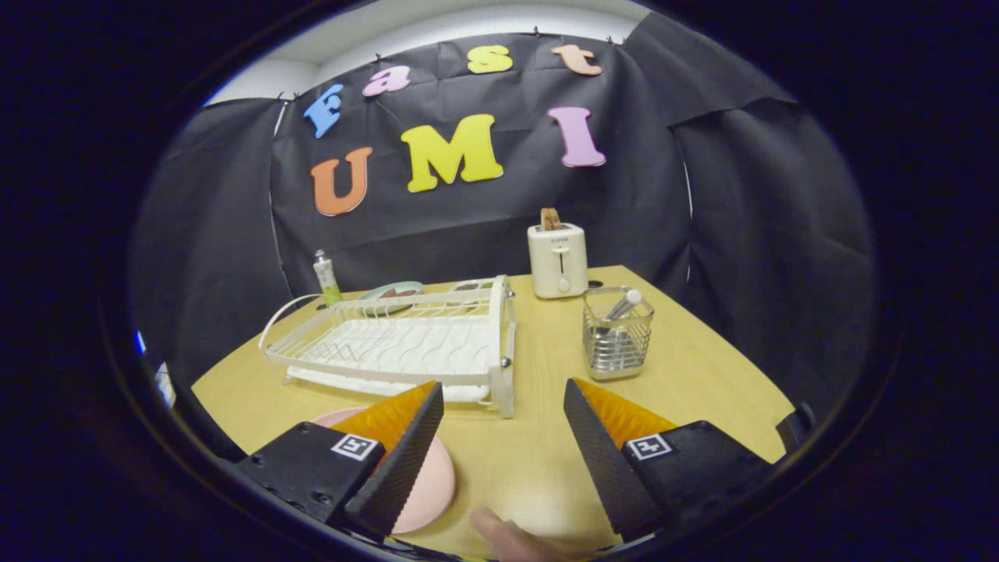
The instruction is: Take the plate from the dish rack, then take the spoon from the basket and place it into the plate.
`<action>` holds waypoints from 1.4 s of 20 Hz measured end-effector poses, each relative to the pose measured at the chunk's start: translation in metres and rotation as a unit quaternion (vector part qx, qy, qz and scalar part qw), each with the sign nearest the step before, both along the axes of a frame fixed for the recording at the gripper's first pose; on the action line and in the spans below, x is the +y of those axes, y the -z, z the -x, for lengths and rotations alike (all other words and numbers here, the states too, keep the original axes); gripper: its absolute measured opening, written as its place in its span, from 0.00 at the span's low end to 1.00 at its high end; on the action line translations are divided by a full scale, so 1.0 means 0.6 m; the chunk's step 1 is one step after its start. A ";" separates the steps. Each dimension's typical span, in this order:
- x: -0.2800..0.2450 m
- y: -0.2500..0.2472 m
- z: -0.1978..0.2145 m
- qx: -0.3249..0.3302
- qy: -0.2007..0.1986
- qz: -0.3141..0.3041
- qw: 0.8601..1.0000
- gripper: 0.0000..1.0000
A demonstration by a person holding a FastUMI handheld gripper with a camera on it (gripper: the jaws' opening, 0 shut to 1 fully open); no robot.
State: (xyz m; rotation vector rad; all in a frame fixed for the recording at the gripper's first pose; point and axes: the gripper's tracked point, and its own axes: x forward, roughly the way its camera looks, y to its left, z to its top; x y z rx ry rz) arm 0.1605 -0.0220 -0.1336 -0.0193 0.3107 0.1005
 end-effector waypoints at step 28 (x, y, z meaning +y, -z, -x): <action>-0.147 -0.070 -0.212 -0.091 0.062 0.077 0.991 0.17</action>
